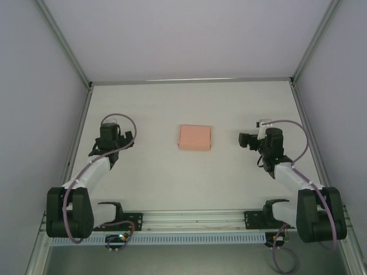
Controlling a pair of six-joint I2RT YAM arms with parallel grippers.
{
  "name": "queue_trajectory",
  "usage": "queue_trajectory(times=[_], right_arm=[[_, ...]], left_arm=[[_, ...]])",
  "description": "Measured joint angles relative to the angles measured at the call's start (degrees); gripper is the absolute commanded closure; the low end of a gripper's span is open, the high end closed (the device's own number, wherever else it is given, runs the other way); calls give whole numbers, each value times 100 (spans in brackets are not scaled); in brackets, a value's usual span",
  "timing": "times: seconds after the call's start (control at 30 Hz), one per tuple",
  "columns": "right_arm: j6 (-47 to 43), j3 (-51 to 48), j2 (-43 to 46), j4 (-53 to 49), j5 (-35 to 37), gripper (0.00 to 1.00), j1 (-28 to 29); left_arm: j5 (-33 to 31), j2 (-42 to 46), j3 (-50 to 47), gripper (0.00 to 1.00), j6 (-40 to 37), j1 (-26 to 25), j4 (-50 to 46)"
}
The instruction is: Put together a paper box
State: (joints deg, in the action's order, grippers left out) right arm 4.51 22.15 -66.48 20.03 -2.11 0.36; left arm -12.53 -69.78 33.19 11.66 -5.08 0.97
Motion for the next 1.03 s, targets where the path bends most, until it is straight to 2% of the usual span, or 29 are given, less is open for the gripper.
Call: queue_trajectory(times=[0.13,0.27,0.33,0.47,0.53,0.63,1.03], right_arm=[[-92,-116,-304,916,149,0,-24],[-127,-262,-1517,2555,188,0,-50],[-129,-140,-2114,2627,175,0,-59],[-144,-46,-2260,2743,149,0,-72],[-146,-9,-2260,2855,149,0,-74],[-146,0,-2251,2962,151,0,-74],[-151,0,-2251,3001,168,0,-68]], left_arm=[[-90,-20,-660,0,-304,136,1443],[-118,-446,-1515,0,-573,155,3086],[-245,-682,-1628,0,-619,214,3510],[-103,-1388,-1757,0,-632,627,5071],[2,-1482,-1843,0,-636,798,5283],[125,-1827,-1762,0,-743,710,5737],[271,-1987,-1320,0,-918,549,5563]])
